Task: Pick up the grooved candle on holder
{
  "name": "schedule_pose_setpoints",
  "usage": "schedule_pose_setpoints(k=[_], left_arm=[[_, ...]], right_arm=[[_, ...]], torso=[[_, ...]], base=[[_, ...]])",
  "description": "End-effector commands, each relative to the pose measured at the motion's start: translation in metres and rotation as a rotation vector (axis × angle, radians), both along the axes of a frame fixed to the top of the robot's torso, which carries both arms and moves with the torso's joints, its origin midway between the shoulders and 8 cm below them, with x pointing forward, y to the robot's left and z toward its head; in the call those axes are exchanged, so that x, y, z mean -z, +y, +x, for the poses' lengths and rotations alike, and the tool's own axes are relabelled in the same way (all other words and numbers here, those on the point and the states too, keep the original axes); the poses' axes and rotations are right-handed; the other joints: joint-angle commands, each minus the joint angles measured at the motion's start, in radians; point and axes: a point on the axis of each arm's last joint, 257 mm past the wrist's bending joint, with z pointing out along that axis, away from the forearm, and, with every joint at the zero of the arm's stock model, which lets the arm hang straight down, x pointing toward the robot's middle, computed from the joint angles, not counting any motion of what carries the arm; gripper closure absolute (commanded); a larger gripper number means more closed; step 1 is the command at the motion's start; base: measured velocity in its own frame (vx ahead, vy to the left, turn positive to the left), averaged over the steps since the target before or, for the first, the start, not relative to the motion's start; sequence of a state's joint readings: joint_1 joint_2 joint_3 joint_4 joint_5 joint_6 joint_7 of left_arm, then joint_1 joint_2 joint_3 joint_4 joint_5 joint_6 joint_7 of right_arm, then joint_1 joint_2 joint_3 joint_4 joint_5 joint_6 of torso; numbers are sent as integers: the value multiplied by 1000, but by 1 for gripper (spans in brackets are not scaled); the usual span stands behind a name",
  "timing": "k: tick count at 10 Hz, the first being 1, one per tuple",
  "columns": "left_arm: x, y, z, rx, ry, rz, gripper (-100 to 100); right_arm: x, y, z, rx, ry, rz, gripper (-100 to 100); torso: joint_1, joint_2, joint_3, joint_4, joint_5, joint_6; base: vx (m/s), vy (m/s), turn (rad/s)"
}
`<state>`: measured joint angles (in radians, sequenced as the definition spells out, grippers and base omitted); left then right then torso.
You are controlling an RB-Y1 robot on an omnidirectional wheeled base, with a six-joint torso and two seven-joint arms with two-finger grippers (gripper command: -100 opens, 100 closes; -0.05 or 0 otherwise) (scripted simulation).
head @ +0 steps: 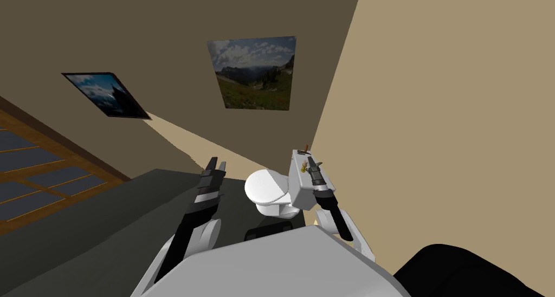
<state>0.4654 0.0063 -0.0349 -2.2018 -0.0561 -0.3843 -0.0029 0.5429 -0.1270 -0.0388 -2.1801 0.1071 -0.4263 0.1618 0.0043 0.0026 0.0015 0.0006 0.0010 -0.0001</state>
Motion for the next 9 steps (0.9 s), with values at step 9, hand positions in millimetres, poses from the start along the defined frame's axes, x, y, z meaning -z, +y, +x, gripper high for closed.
schedule_pose_setpoints(k=[9], left_arm=[[0,0,0,0,0,0,0]], right_arm=[[102,-55,11,218,271,-361,-100]], torso=[[-1,-1,0,0,0,0]], base=[[-30,64,58]])
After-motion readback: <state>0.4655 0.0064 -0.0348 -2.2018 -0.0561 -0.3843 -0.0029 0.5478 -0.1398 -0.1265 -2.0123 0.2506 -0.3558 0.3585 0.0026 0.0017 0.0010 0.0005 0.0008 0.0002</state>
